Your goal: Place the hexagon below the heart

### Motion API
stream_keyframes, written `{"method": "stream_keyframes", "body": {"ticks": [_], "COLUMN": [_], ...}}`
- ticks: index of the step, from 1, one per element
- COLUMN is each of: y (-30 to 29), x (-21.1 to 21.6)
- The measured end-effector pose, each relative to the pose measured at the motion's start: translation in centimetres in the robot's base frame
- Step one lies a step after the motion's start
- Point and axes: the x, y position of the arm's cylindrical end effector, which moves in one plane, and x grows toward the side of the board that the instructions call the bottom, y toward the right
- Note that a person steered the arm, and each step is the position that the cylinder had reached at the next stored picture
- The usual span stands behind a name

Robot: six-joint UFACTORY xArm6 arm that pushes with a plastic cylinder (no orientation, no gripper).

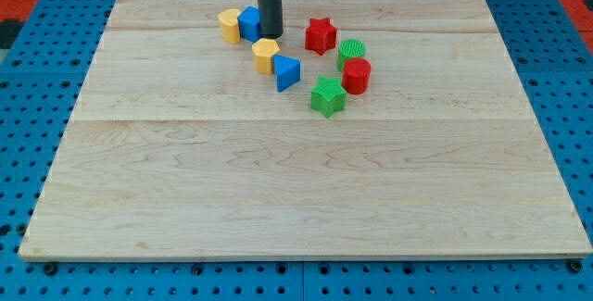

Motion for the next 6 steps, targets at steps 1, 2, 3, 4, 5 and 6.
{"method": "stream_keyframes", "body": {"ticks": [1,2,3,4,5,6], "y": [0.4,0.7,-3.8,-6.9,-8.7,-8.1], "x": [0.1,3.7,7.4,6.2,3.6,-0.3]}}
